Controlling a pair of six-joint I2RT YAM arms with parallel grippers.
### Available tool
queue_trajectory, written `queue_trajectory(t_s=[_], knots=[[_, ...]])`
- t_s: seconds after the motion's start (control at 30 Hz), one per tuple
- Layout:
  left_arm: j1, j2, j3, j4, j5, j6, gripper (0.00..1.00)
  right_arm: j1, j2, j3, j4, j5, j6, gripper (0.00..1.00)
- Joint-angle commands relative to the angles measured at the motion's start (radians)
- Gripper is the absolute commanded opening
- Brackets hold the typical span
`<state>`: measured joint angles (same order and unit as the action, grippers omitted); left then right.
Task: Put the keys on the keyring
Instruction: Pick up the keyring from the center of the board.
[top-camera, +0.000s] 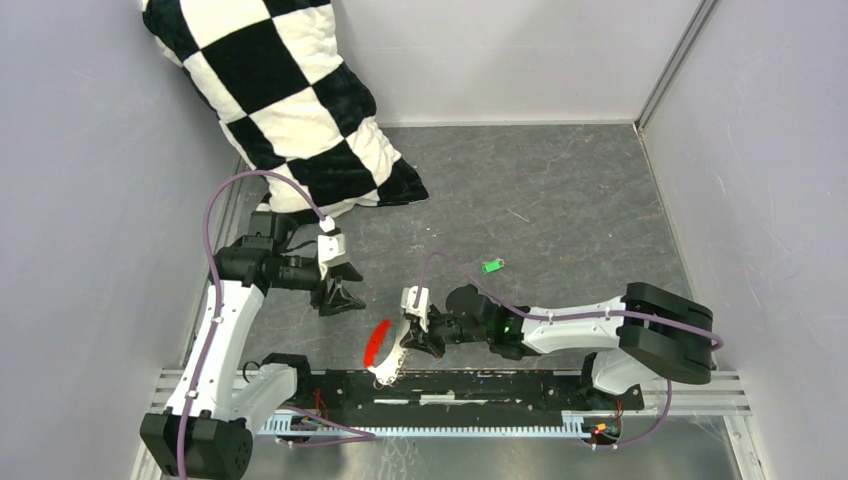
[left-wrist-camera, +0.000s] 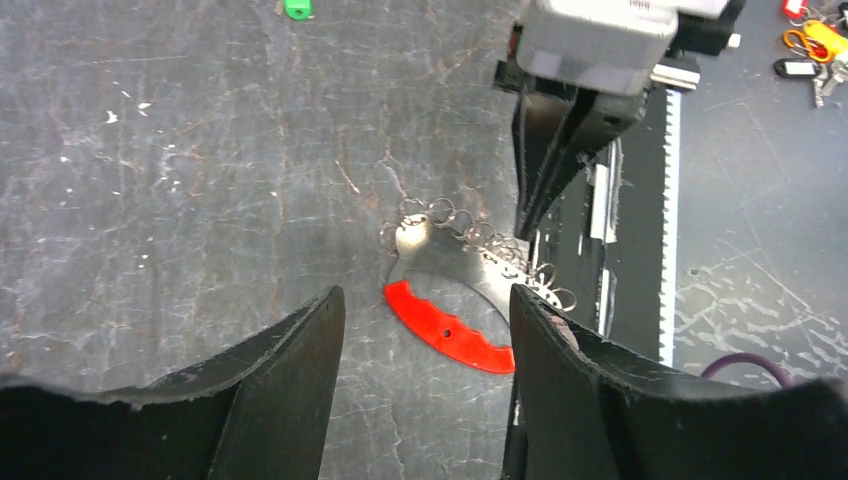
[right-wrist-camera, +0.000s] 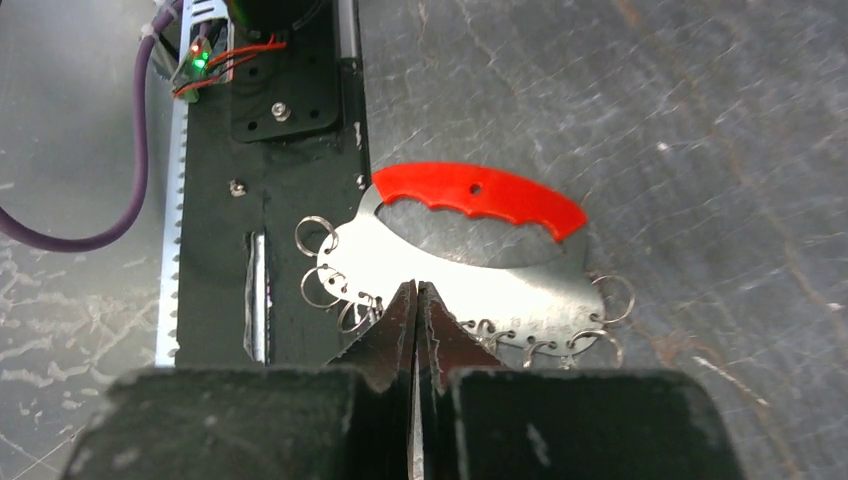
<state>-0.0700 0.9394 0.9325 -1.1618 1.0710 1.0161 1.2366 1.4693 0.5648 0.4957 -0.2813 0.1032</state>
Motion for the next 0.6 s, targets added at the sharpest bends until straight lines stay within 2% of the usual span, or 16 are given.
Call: queue_trajectory(t_s=[0.0,0.1,0.2,0.27,0.4,0.57], knots=[[-0.006,-0.023,-0.017,-0.067,0.073,0.139,0.67,-0.001,-0.045,0.042,-0.036,0.055,-0.064,0.00],[-0.005,-0.024,-0.023,-0.064,0.065,0.157,0.66,-0.001,-0.032,0.061,-0.091,0.059,-0.076,0.03],[-0.005,-0.007,-0.012,-0.064,0.051,0.162,0.66,0.018,-0.013,0.030,-0.085,0.059,-0.060,0.28],[-0.005,0.006,-0.002,-0.064,0.041,0.170,0.66,0.049,0.001,0.010,-0.071,0.081,-0.060,0.34],[-0.005,0.020,0.011,-0.084,0.029,0.204,0.68,0.087,0.054,0.018,-0.057,0.090,-0.056,0.40],[-0.005,0.011,0.013,-0.109,0.014,0.236,0.70,0.092,0.133,0.056,-0.055,0.089,-0.051,0.42]])
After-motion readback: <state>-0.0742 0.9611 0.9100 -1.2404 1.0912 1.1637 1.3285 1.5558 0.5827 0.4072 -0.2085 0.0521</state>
